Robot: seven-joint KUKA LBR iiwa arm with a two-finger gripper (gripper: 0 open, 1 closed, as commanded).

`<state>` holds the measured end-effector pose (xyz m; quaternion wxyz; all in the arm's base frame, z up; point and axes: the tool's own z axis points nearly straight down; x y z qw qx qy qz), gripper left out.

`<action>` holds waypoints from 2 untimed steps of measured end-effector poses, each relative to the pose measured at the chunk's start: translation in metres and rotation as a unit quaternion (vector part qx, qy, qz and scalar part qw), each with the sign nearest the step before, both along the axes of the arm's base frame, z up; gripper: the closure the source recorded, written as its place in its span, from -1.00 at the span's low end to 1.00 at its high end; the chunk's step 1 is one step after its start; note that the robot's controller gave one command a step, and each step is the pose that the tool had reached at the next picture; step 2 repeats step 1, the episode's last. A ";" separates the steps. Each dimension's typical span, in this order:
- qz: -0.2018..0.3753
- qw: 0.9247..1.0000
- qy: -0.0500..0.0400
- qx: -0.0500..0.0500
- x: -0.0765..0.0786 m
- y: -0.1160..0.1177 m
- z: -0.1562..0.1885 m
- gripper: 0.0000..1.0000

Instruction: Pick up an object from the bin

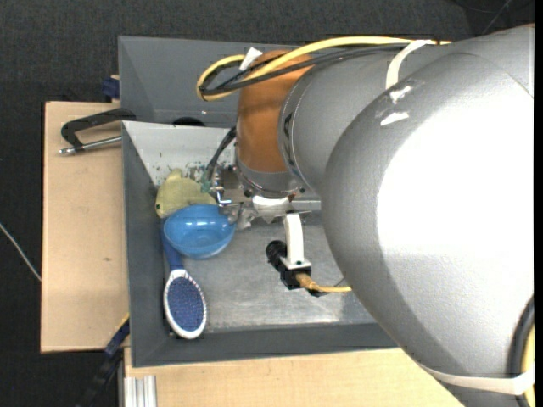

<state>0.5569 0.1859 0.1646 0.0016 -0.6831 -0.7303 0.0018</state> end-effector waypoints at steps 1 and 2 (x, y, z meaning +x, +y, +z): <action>0.011 1.000 -0.003 0.000 0.002 0.007 0.009 1.00; 0.011 1.000 -0.003 0.000 0.002 0.007 0.009 1.00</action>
Offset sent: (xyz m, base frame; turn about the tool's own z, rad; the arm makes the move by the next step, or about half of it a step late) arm 0.0019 0.0070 0.0086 -0.0197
